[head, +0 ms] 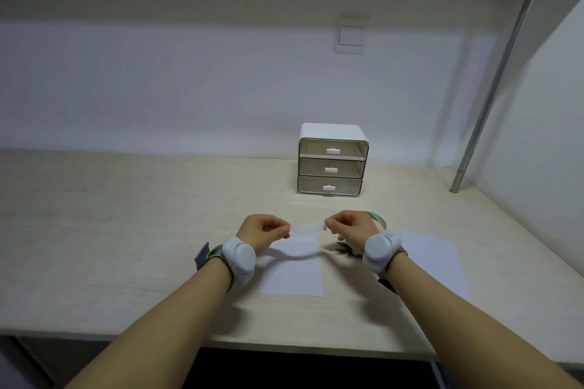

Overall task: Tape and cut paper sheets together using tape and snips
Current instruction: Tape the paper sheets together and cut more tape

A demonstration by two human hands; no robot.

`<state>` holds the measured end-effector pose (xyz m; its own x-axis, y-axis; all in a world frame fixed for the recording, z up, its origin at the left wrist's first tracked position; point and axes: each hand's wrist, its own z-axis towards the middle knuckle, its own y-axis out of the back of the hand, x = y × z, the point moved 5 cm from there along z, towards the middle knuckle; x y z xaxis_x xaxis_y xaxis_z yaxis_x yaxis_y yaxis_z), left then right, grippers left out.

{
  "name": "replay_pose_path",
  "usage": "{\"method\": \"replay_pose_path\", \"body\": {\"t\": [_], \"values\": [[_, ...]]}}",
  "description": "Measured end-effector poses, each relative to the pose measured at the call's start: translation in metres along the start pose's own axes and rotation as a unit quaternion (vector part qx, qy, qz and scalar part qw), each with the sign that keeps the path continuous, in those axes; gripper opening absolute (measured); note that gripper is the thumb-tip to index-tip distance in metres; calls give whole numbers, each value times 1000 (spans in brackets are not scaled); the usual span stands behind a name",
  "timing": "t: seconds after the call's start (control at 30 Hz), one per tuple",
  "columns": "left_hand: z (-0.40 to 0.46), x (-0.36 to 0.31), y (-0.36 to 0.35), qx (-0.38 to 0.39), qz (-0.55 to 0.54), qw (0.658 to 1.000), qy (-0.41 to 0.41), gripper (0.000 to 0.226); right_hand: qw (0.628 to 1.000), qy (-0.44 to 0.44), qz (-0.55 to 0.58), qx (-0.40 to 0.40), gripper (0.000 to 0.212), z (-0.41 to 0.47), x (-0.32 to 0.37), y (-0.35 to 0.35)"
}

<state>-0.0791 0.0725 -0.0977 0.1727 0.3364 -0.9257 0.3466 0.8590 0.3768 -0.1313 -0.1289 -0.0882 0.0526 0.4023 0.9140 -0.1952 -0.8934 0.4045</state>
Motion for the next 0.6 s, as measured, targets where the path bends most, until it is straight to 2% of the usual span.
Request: {"method": "replay_pose_path", "body": {"t": [0.2,0.33,0.47,0.6], "values": [[-3,7,6,6,-1,1000,-1,12,998,-37,47,9,18,1,-11,-12],[-5,11,8,9,-2,1000,0,13,995,-55,85,10,12,1,-16,-18],[-4,14,10,5,2,1000,4,16,996,-83,34,30,18,1,-17,-25],[-7,14,13,-4,9,1000,18,19,994,-90,55,24,12,2,-15,-23]]}}
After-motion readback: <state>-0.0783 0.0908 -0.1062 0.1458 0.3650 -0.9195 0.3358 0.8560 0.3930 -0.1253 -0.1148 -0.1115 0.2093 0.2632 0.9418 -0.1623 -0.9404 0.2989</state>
